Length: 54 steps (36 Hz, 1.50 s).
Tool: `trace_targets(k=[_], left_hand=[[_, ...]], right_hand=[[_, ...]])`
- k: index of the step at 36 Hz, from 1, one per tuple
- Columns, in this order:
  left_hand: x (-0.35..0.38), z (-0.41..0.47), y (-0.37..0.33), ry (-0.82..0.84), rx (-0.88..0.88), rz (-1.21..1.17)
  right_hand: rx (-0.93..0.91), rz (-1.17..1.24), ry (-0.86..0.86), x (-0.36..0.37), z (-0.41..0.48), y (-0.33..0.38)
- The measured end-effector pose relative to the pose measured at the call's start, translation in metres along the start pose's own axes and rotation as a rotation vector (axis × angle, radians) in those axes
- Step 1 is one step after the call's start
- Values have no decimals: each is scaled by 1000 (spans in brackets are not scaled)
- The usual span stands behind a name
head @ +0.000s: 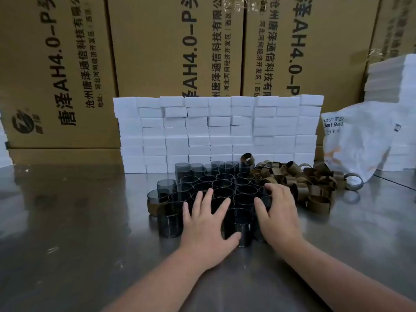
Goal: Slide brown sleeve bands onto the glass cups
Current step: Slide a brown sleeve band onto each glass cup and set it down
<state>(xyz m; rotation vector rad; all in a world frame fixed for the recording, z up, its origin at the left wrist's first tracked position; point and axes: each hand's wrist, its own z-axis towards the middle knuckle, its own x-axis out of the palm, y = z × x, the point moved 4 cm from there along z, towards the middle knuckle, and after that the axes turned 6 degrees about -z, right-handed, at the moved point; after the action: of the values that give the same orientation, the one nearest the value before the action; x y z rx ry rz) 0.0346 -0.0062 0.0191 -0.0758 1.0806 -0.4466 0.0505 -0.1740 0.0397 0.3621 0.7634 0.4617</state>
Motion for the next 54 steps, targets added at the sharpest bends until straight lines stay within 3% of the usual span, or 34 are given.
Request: trace_targets(k=[6,15,19,23,26,32,38,47,50,54], left_hand=[[3,1,-7,-31,189,22],[4,4,-1,-75,198,-38],[1,4,-1,-114,191,-57],[2,3,-1,-124,196,-73],[1,2,-3,-135,233,-83],[-7,1,-9,-192,329,-82],[-12,1,-9,-320,354,-173],[-11,1,-5,-404,355,-177],[-12,0,-6,-428,356,-180],[-14,-1,-5,-428,331,-200]], right_hand=[[-42,-45,-8,12,15,-5],[-116,-70,1,28,31,-7],[-87,-208,10,33,46,-15],[-181,-357,15,30,69,-21],[-72,-432,0,19,96,-38],[310,-549,336,18,133,-114],[378,-654,571,32,147,-166],[254,-756,561,40,151,-152],[136,-885,554,35,150,-142],[-80,-980,413,19,149,-123]])
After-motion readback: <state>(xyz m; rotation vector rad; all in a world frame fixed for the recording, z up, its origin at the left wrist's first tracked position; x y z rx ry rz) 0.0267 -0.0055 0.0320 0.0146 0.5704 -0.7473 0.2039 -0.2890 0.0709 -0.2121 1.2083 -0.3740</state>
